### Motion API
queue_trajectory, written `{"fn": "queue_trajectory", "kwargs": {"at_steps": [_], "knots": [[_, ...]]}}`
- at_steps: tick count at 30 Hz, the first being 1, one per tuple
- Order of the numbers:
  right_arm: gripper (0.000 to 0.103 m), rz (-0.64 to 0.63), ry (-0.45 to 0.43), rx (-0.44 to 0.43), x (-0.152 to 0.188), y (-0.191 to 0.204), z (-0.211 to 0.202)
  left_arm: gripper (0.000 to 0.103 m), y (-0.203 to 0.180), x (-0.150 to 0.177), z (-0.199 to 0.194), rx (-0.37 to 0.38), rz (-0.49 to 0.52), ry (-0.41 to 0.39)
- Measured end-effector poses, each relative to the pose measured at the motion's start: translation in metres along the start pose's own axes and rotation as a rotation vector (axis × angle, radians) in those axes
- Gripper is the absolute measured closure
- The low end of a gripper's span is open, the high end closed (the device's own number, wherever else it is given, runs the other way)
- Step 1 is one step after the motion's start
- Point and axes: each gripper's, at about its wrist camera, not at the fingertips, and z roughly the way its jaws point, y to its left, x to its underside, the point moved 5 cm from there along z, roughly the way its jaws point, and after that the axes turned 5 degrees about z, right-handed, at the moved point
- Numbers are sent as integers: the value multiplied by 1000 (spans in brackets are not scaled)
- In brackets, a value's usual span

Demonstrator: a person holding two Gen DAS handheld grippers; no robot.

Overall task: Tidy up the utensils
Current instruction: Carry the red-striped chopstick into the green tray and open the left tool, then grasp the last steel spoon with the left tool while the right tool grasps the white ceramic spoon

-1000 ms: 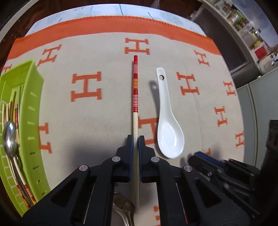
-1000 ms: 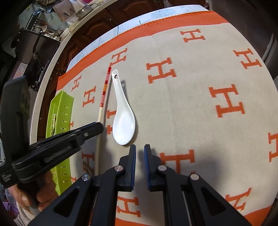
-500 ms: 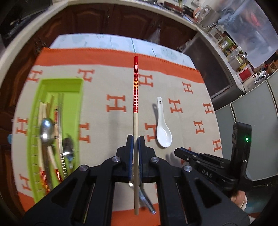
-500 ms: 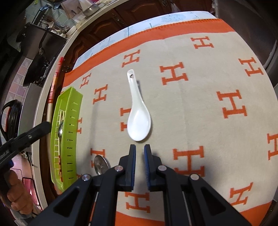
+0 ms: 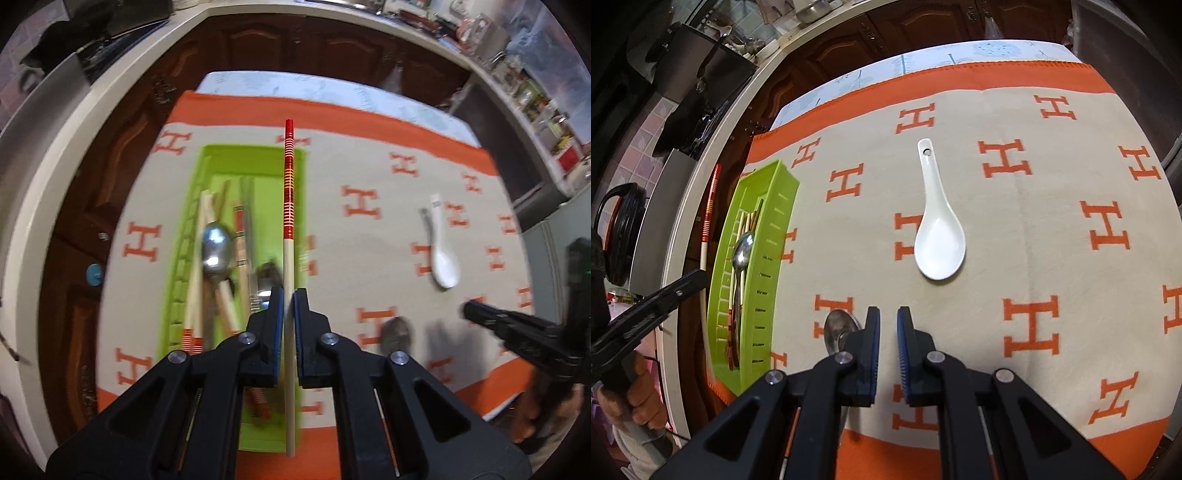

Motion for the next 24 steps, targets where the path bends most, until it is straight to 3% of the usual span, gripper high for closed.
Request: {"fn": "queue_trajectory", "kwargs": {"at_steps": [8, 12, 14, 16, 18, 24], "knots": [[94, 1, 2, 21, 6, 1, -3, 100, 27, 10, 32, -127, -13, 41], [94, 0, 4, 26, 7, 2, -3, 98, 32, 12, 42, -154, -21, 69], [94, -4, 3, 25, 7, 3, -3, 90, 33, 14, 44, -144, -28, 83], [94, -8, -1, 23, 7, 4, -5, 68, 32, 14, 42, -143, -32, 76], [94, -10, -3, 23, 8, 5, -5, 58, 32, 14, 36, -154, -38, 55], [94, -6, -11, 24, 11, 3, -9, 57, 28, 14, 20, -143, -49, 29]]}}
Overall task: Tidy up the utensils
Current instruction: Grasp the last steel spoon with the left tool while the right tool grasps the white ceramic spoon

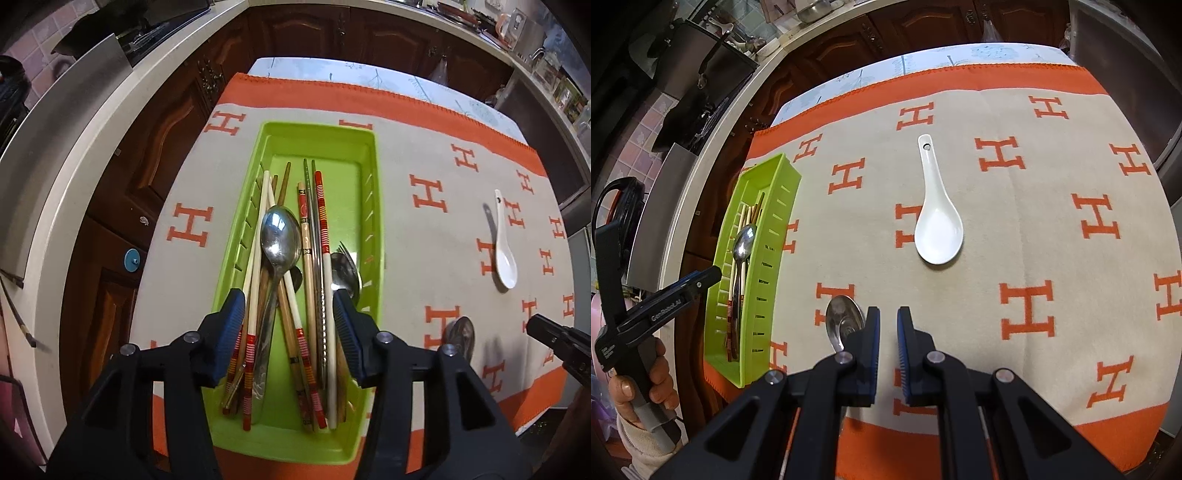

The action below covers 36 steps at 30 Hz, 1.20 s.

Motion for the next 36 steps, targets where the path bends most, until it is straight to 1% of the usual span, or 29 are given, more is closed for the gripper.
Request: {"fn": "queue_trajectory", "kwargs": {"at_steps": [5, 11, 15, 17, 20, 22, 24, 31, 36], "knots": [[94, -12, -18, 12, 1, -2, -7, 57, -8, 4, -17, 28, 3, -16], [94, -6, -34, 12, 3, -7, -14, 57, -33, 11, -41, 68, 56, -48], [94, -8, -42, 8, 5, -9, -19, 57, -49, 18, -50, 107, 86, -49], [94, -8, -44, 11, 7, -9, -21, 56, -56, 22, -53, 150, 86, -37], [94, -13, -53, 5, 12, -8, -25, 51, -67, 30, -54, 228, 73, -14], [94, -13, -51, 0, 17, -9, -25, 50, -76, 37, -52, 274, 69, 4], [94, -10, -46, -2, 21, -11, -24, 50, -84, 44, -47, 301, 69, 25], [94, 2, -22, -7, 33, -20, -17, 50, -114, 70, -11, 400, 44, 142], [94, 17, -2, -20, 37, -29, -9, 50, -132, 78, 14, 393, 51, 161]]}}
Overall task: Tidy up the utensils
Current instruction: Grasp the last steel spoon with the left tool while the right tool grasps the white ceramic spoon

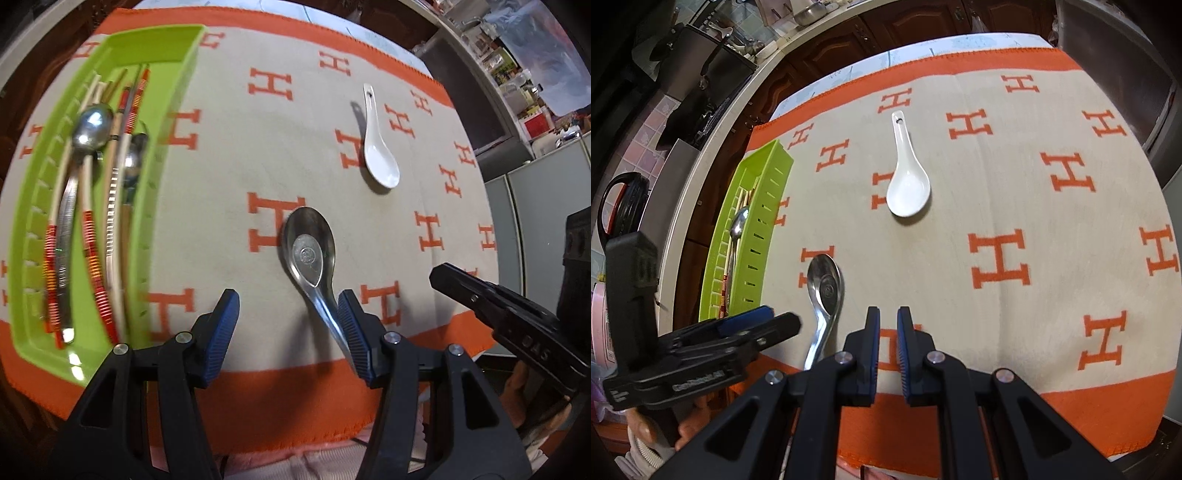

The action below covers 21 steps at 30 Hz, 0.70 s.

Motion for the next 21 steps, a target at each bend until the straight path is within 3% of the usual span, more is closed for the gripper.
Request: {"fn": "queue_trajectory", "kwargs": {"at_steps": [6, 13, 14, 16, 18, 21], "knots": [[94, 12, 7, -14, -2, -11, 4, 50, 9, -10, 24, -28, -38, -17], [94, 31, 32, -25, -7, -20, 15, 51, -4, -21, 35, -119, 38, -65], [94, 32, 34, -26, -8, -21, 16, 54, -8, -22, 36, -140, 57, -70], [94, 34, 39, -28, -9, -21, 19, 81, -12, -24, 38, -179, 86, -83], [94, 33, 41, -28, -11, -22, 20, 98, -14, -27, 39, -154, 87, -88], [94, 33, 38, -23, -16, -23, 21, 100, -15, -29, 41, -128, 73, -103]]}}
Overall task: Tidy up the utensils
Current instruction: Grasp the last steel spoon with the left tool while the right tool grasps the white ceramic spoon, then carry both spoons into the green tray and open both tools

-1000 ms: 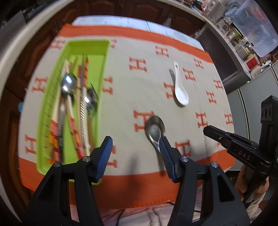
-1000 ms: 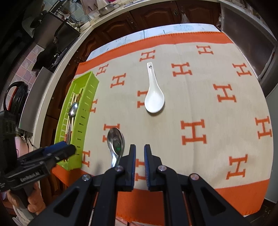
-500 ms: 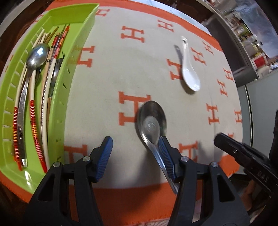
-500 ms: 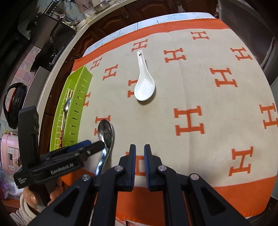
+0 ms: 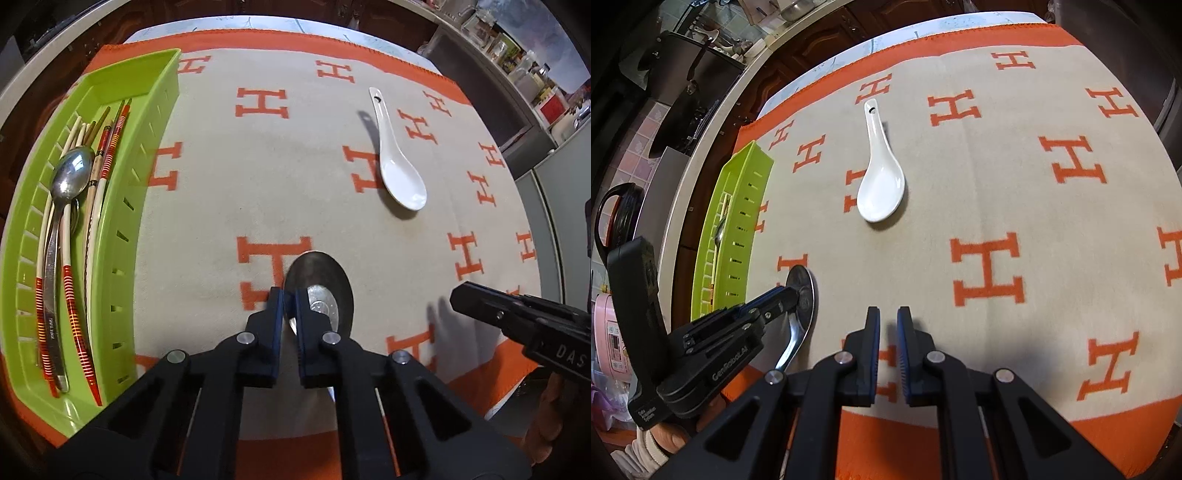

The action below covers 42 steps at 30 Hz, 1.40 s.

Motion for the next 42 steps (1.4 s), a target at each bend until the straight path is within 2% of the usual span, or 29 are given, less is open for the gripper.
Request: {"fn": "queue_trajectory", "kwargs": {"at_steps": [5, 15, 21, 24, 27, 36, 42], "knots": [[94, 3, -21, 4, -20, 1, -2, 102, 8, 0, -3, 52, -46, -8], [94, 53, -41, 1, -74, -2, 16, 103, 22, 3, -20, 77, -58, -36], [94, 49, -6, 19, -84, -1, 38, 103, 24, -1, -25, 91, -63, -54], [95, 32, -25, 28, -87, 1, 41, 103, 23, -2, -24, 103, -69, -54], [100, 28, -45, 3, -86, 2, 38, 103, 22, -4, -24, 108, -70, -62], [100, -10, -7, -58, -54, 17, 30, 103, 25, -9, -46, 157, -87, -138], [100, -57, -3, -66, -33, 33, 21, 103, 35, -12, -69, 160, -99, -189]]}}
